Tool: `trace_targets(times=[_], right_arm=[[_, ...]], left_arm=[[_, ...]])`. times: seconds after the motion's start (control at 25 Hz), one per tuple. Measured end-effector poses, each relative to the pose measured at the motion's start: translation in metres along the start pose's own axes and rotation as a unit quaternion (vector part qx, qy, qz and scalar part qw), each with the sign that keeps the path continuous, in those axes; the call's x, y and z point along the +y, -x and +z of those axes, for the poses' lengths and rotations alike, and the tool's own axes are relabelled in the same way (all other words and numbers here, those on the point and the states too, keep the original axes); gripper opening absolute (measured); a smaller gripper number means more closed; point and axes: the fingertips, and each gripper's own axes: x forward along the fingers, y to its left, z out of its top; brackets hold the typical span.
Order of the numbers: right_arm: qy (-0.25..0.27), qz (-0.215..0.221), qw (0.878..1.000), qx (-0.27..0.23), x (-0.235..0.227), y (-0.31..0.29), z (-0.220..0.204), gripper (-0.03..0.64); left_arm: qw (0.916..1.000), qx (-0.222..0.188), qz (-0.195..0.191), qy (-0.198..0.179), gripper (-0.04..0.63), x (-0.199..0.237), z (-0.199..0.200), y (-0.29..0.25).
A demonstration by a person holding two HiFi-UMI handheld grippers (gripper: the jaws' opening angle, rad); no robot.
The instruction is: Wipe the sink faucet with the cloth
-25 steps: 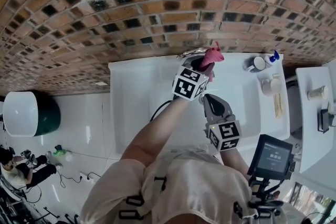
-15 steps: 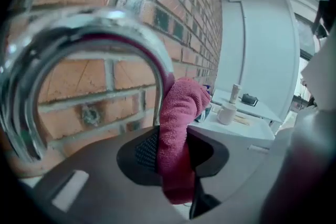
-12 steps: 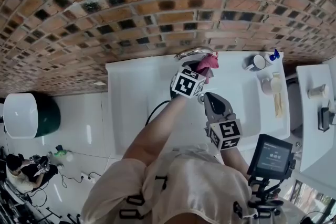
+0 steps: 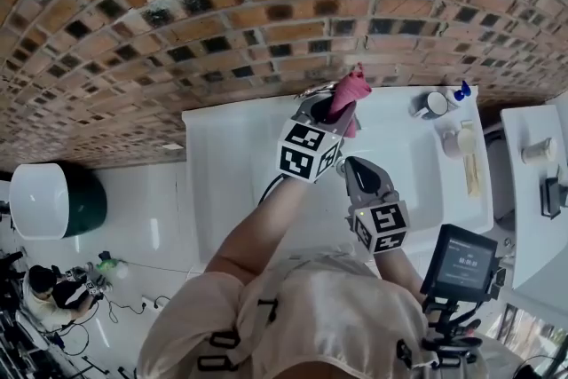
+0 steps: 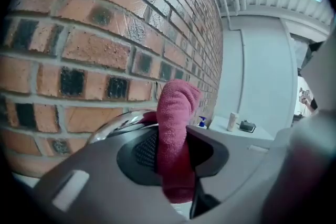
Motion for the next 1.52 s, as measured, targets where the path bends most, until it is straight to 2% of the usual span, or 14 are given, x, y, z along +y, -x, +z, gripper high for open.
trace_targets(times=[0.12, 0.28, 0.48, 0.72, 0.88, 1.12, 1.32, 1.52], right_arm=[[-0.005, -0.002, 1.000, 0.001, -0.001, 0.000, -0.003, -0.014], [-0.005, 0.002, 1.000, 0.002, 0.002, 0.000, -0.004, -0.012], [-0.017, -0.012, 1.000, 0.011, -0.012, 0.001, -0.010, -0.012], [-0.021, -0.022, 0.999, 0.009, -0.022, 0.002, -0.011, -0.014], [-0.019, -0.027, 0.999, 0.007, -0.023, 0.005, -0.009, -0.012], [-0.006, -0.021, 1.000, -0.001, -0.003, 0.015, 0.001, -0.014], [0.011, 0.014, 1.000, 0.000, 0.039, 0.013, 0.007, -0.014], [0.030, 0.067, 0.997, 0.011, 0.097, 0.006, 0.002, -0.012]], left_arm=[[0.9995, 0.024, -0.012, 0.017, 0.106, 0.002, -0.011, -0.010], [0.9960, 0.086, -0.022, -0.005, 0.106, 0.006, -0.042, -0.031], [0.9868, 0.159, -0.025, -0.019, 0.106, 0.013, -0.089, -0.055], [0.9843, 0.175, -0.019, -0.019, 0.107, 0.021, -0.109, -0.058], [0.9881, 0.144, -0.017, -0.051, 0.107, 0.012, -0.088, -0.049], [0.9969, 0.044, -0.011, -0.064, 0.106, -0.007, -0.018, 0.008], [0.9976, -0.049, 0.018, -0.046, 0.106, 0.002, 0.030, 0.085], [0.9942, -0.064, 0.085, -0.018, 0.106, 0.039, 0.020, 0.162]])
